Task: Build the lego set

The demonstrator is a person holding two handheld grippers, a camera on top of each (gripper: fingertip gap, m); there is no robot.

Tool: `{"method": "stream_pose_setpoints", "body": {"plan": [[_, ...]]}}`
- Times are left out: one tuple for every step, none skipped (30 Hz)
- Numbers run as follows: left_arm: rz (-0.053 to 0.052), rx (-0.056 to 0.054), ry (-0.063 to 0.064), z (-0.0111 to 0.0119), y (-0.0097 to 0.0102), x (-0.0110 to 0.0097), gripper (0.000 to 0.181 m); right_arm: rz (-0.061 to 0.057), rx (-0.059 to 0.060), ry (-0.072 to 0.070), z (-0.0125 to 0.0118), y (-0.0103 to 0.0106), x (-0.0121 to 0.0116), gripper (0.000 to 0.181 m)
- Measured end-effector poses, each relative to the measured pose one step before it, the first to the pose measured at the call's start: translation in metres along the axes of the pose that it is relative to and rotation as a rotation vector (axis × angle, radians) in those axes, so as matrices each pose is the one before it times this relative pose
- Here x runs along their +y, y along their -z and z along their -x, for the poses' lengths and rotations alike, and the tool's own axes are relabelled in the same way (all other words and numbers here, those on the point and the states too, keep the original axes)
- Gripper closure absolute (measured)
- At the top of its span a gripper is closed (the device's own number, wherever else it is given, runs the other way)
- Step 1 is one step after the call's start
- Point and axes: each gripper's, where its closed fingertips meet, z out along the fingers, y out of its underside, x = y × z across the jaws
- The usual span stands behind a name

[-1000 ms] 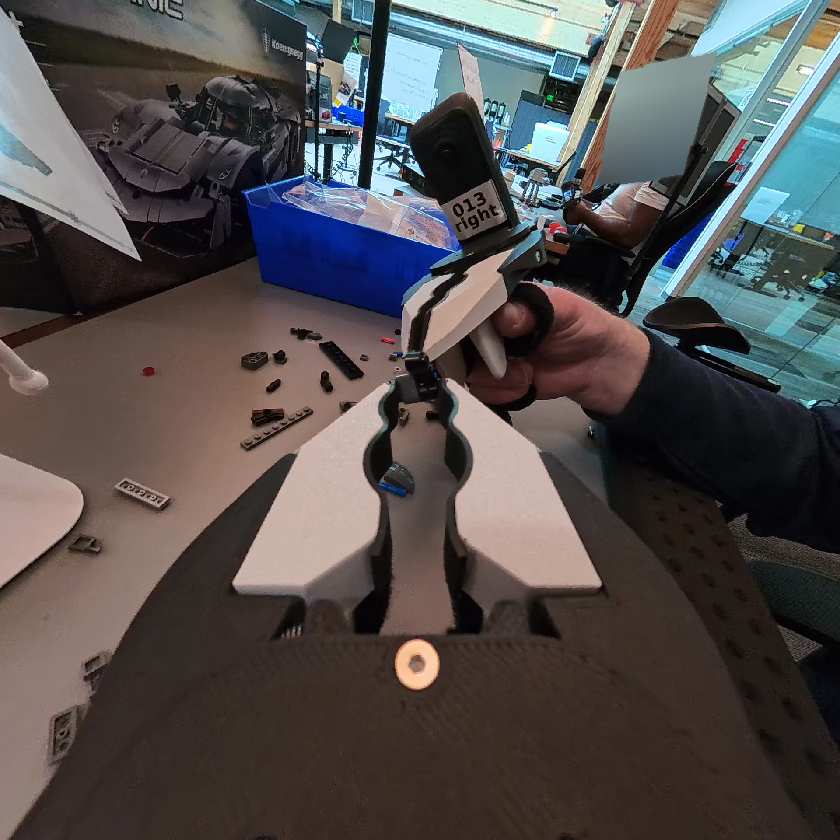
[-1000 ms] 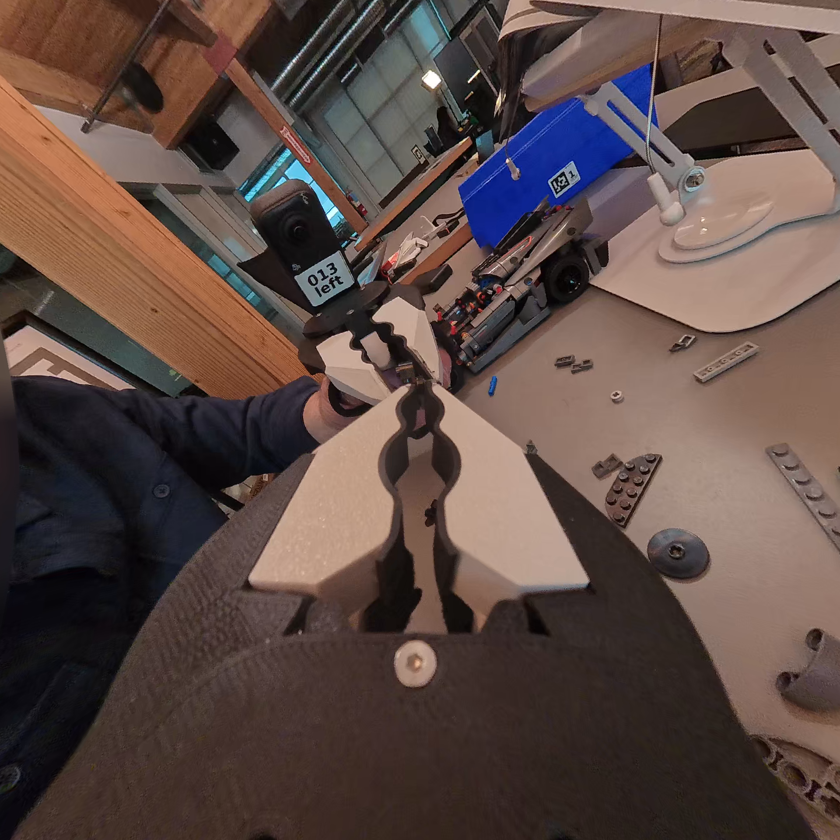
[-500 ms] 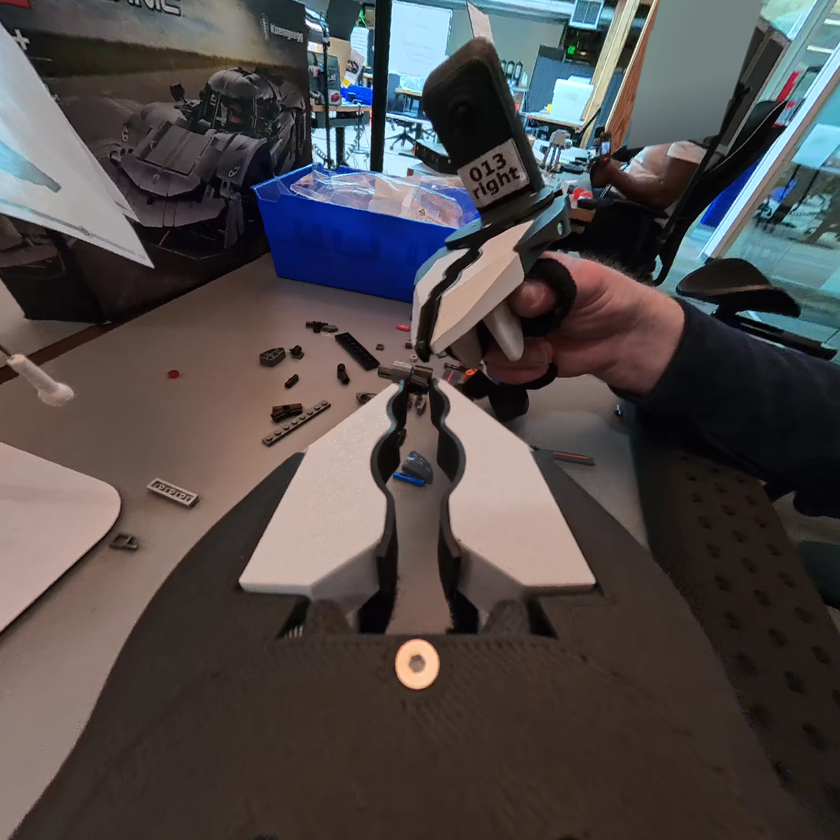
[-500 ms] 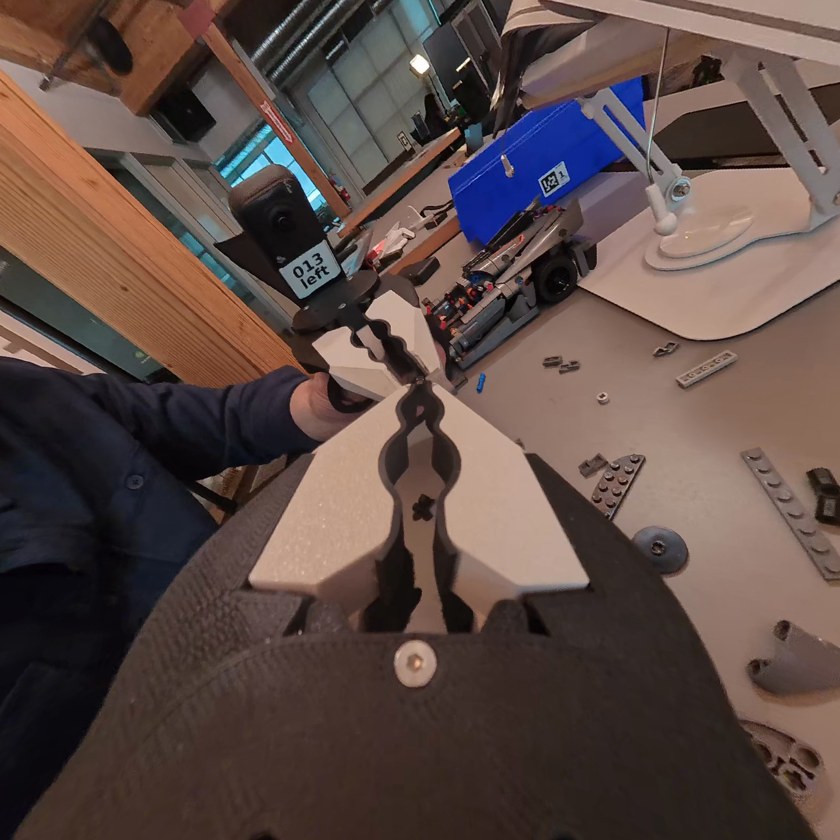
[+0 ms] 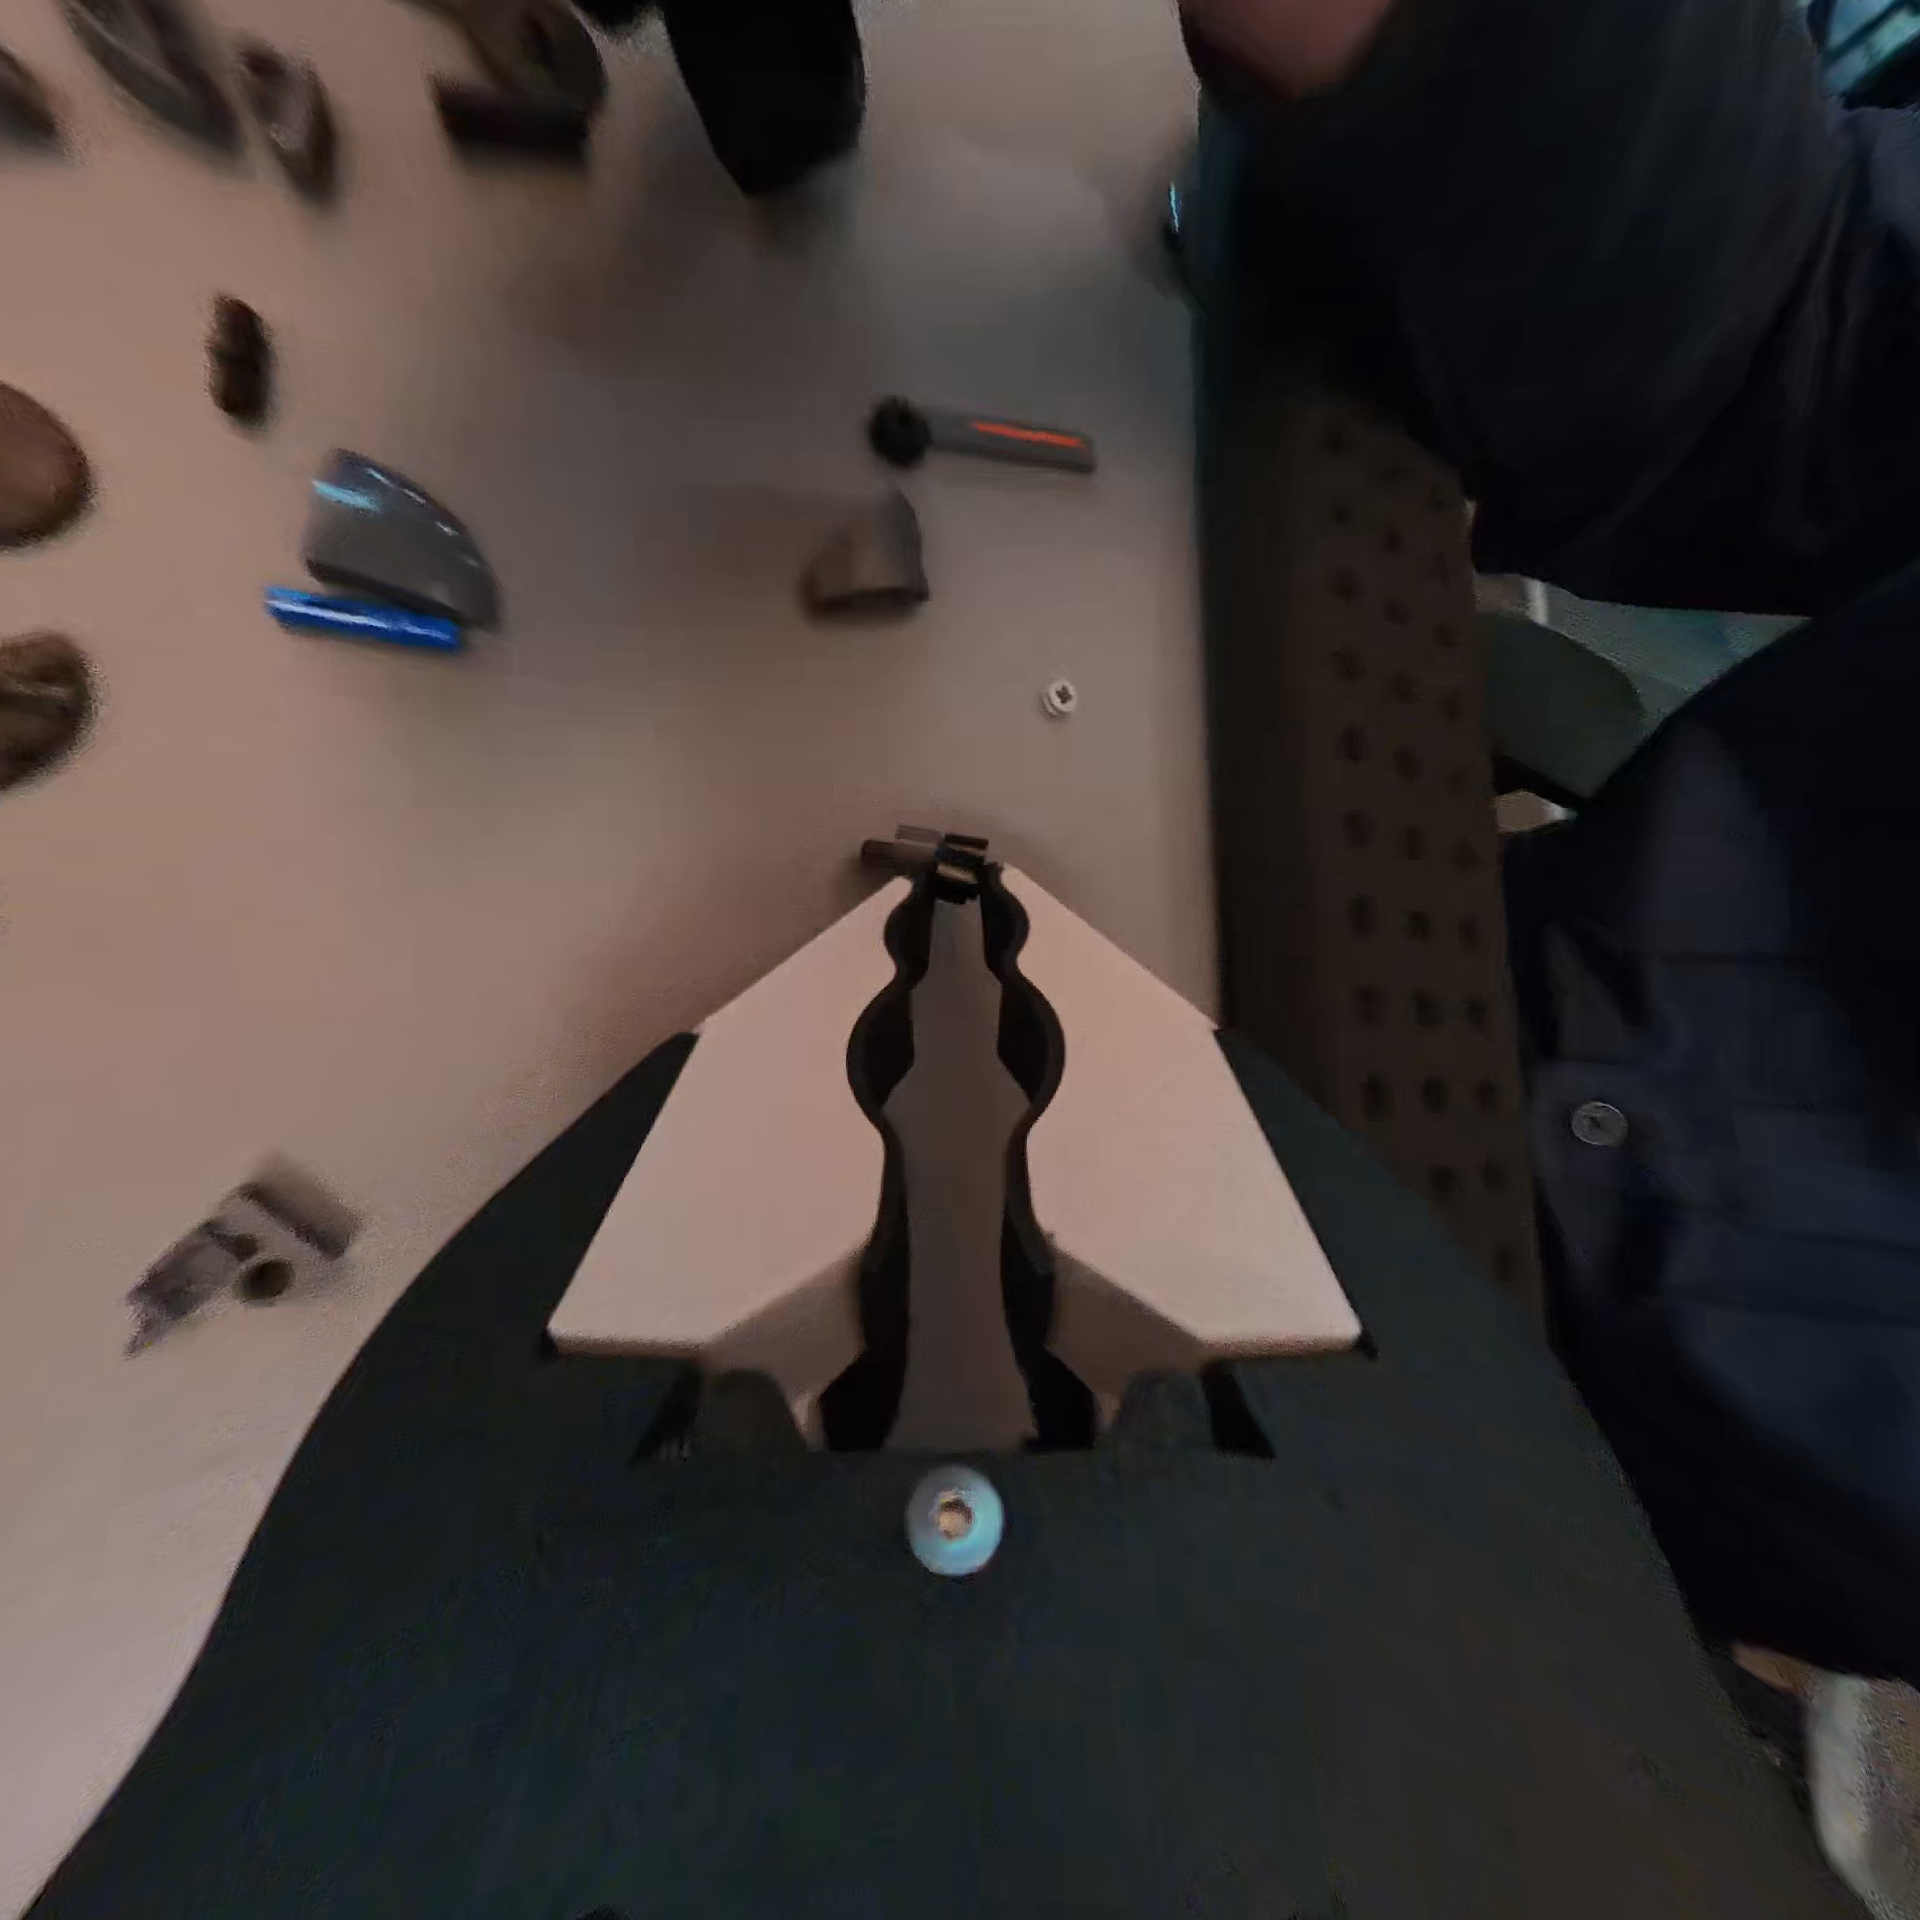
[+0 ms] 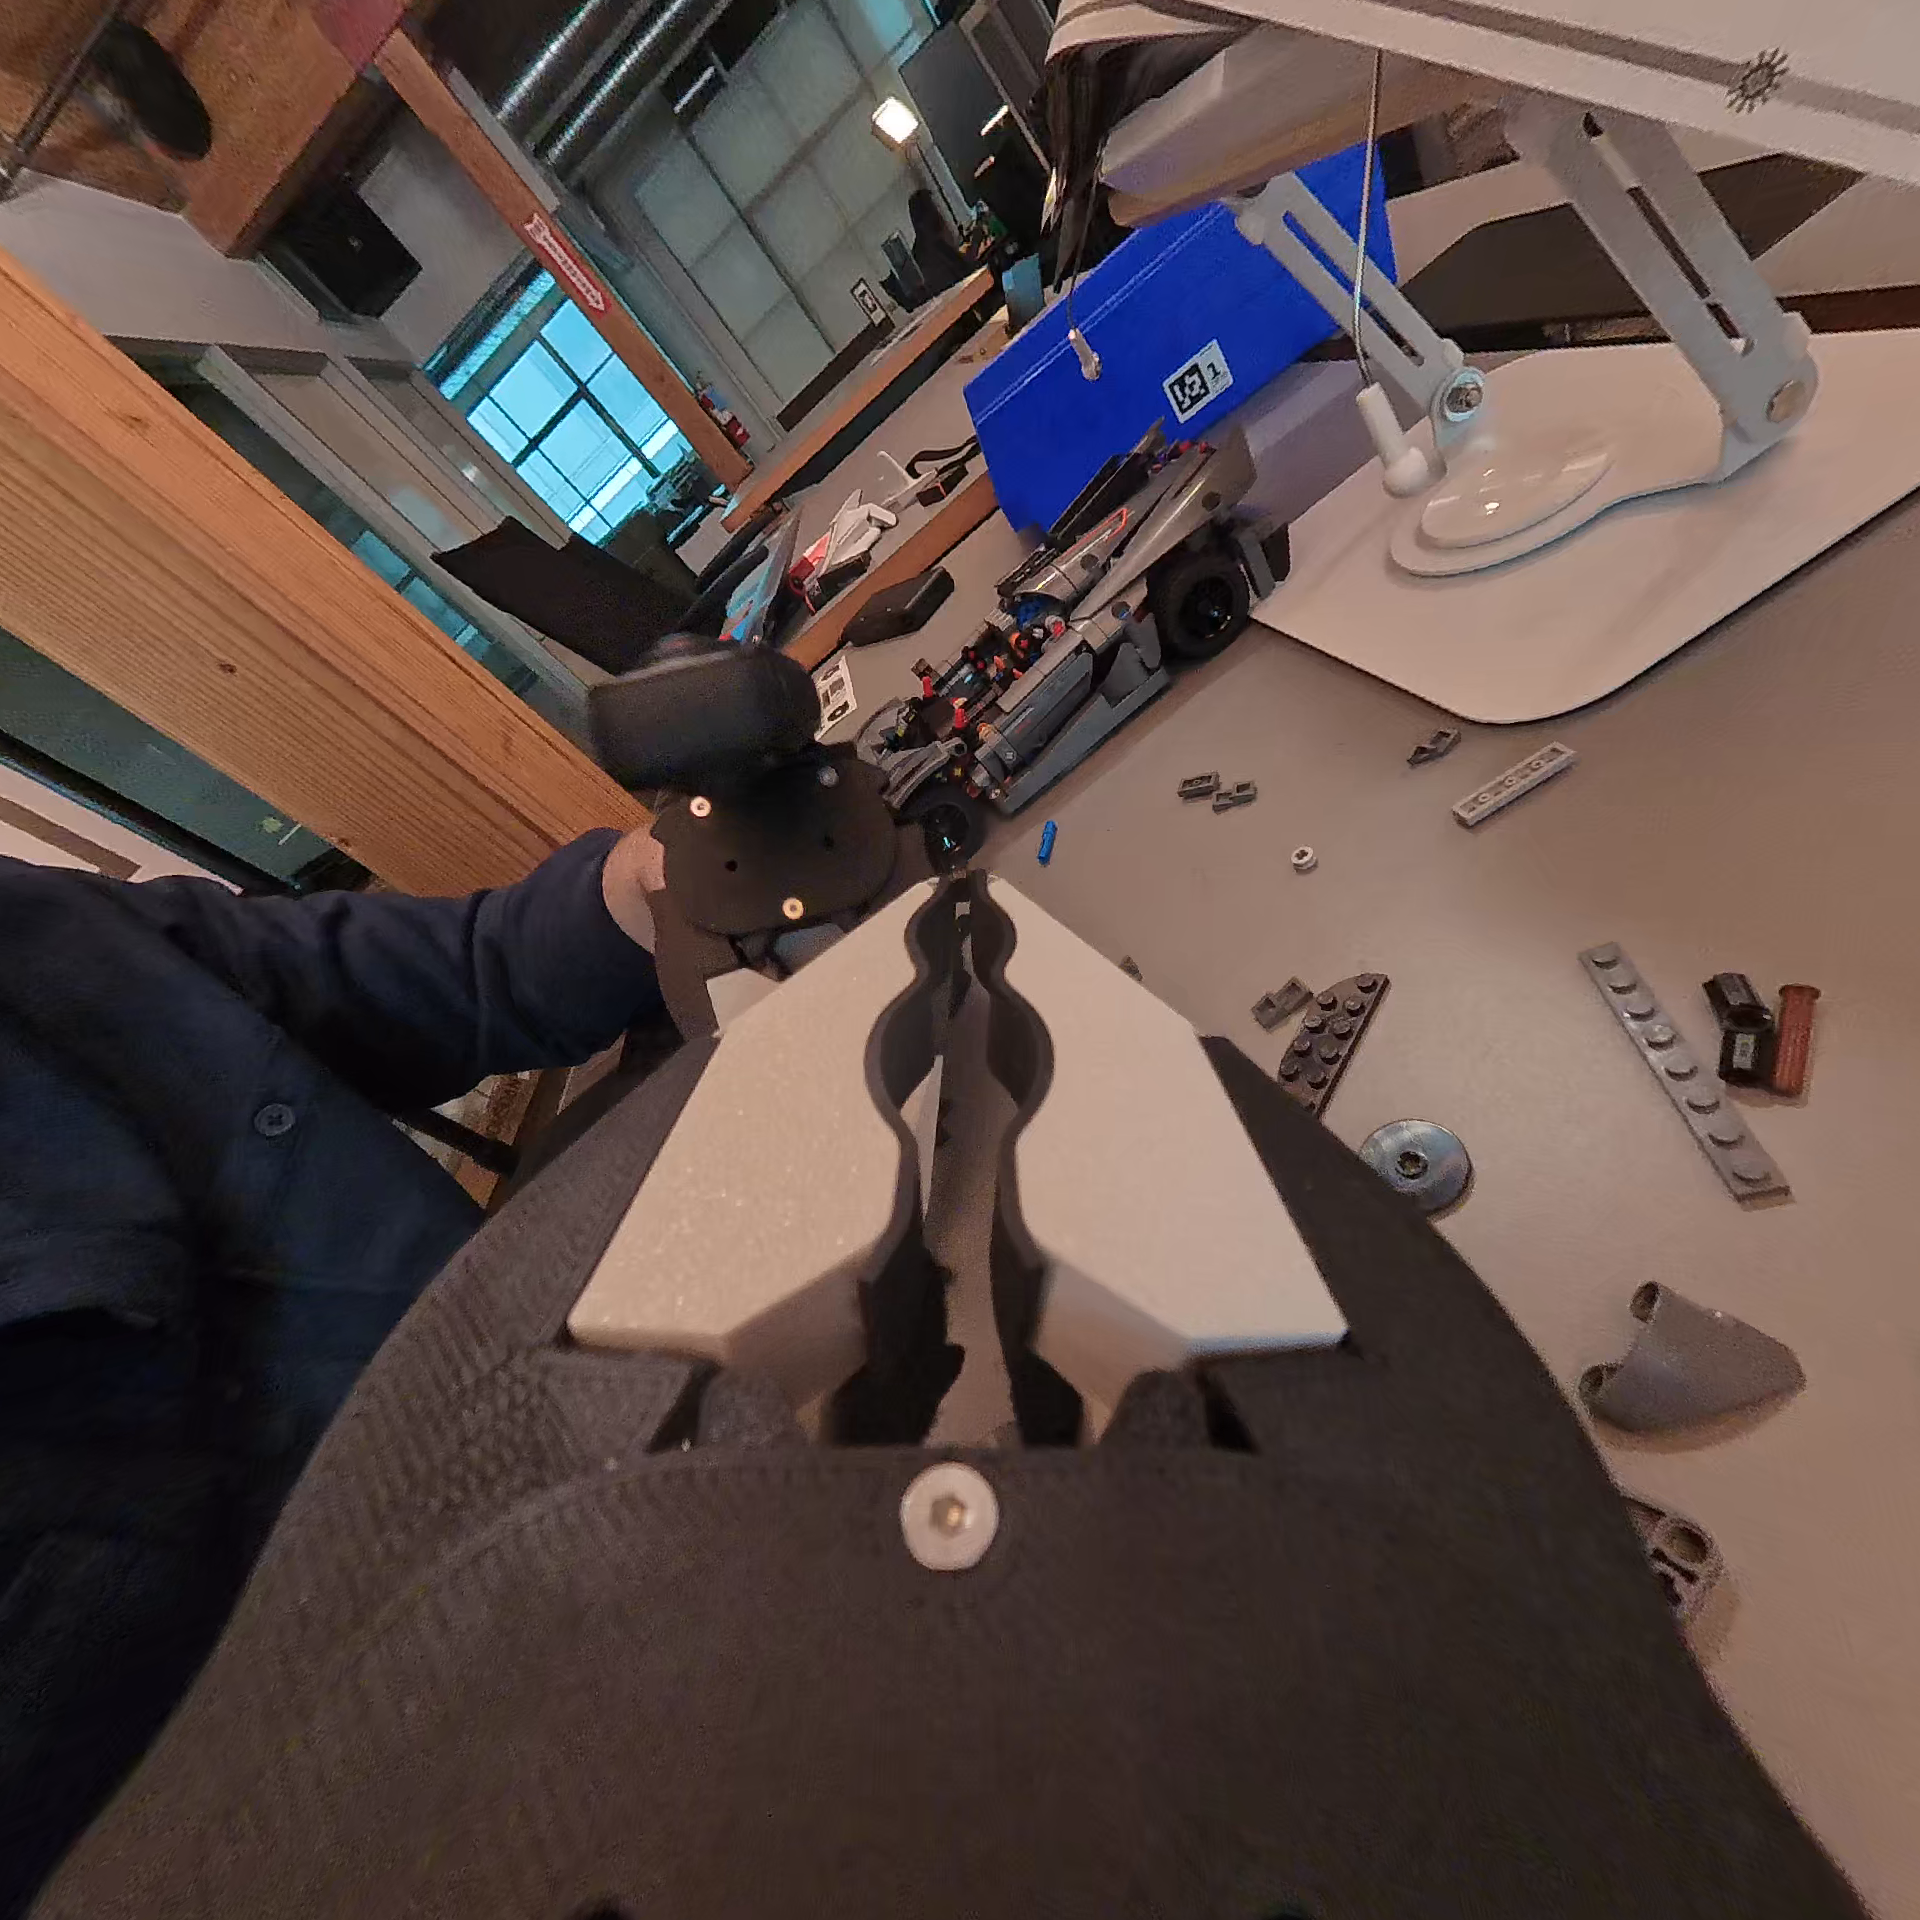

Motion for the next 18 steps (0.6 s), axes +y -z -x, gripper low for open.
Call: {"method": "stream_pose_setpoints", "body": {"plan": [[0.0164,0.0293,0.0179,-0.00263,-0.00349,0.00337,0.174,0.0048,-0.0015,-0.0006,0.00015,-0.00091,0.00103,0.181],[0.0132,0.0383,0.0239,-0.00294,-0.00223,0.00284,0.174,0.0051,0.0008,0.0001,-0.00016,-0.00089,0.00097,0.181],[0.0012,0.0258,0.0272,-0.00021,-0.00089,0.00093,0.174,0.0038,0.0002,0.0001,-0.00005,-0.00051,0.00064,0.181],[-0.0197,0.0085,0.0287,0.00269,0.00068,-0.00207,0.174,0.0017,-0.001,0.0002,0.00025,-0.00027,0.00038,0.181],[-0.0184,0.0063,0.0263,0.003,0.0013,-0.00172,0.174,0.0007,-0.0004,0.0,0.00013,0.00002,0.00016,0.181],[-0.0101,0.0027,0.0213,0.00292,0.00126,-0.00064,0.174,0.0011,0.0001,-0.0012,-0.00001,0.00011,0.0001,0.181],[-0.0207,-0.0015,0.0088,0.00212,0.0017,-0.0025,0.174,0.0029,-0.0015,-0.0004,0.00016,0.0001,0.00046,0.181],[-0.0124,-0.0086,-0.004,0.00157,0.00152,-0.00179,0.174,0.0056,0.001,0.0029,0.00016,-0.00001,0.00072,0.181],[0.0031,-0.0075,-0.0128,0.00021,0.00117,0.00006,0.174,0.006,0.0044,0.0051,-0.00023,0.00007,0.00083,0.181],[0.0063,-0.0117,-0.0218,-0.00014,0.00062,0.00035,0.17,0.0078,0.0029,0.0032,-0.00013,-0.00022,0.00118,0.181],[0.0069,-0.0221,-0.0222,0.00119,-0.00026,0.00067,0.166,0.009,0.0008,0.002,0.00006,-0.00042,0.00166,0.181],[0.0156,-0.0131,-0.0149,0.00039,-0.00097,0.00236,0.164,0.0102,-0.0002,0.0024,0.00018,-0.00048,0.0019,0.181],[0.0108,0.0102,-0.0143,-0.0031,-0.00088,0.00194,0.165,0.0144,0.0019,0.0065,0.00019,-0.00075,0.00253,0.181],[0.0033,-0.0054,-0.0152,-0.00069,-0.00001,0.00072,0.165,0.0179,0.0032,0.0088,0.00028,-0.00084,0.00309,0.181],[0.0021,-0.0145,-0.0102,0.00107,0.00087,0.00084,0.165,0.0204,0.0015,0.0107,0.00081,-0.001,0.00346,0.181],[0.0073,-0.002,-0.0039,-0.00019,0.00167,0.00162,0.164,0.0207,0.0022,0.0176,0.00149,-0.00107,0.00353,0.181],[0.0036,-0.0072,-0.008,0.00049,0.00231,0.00176,0.162,0.0196,0.0006,0.0217,0.00225,-0.00098,0.0035,0.181],[-0.0006,-0.0175,-0.0139,0.00208,0.00223,0.00179,0.163,0.0221,-0.0018,0.0235,0.00301,-0.00102,0.00437,0.181]]}}
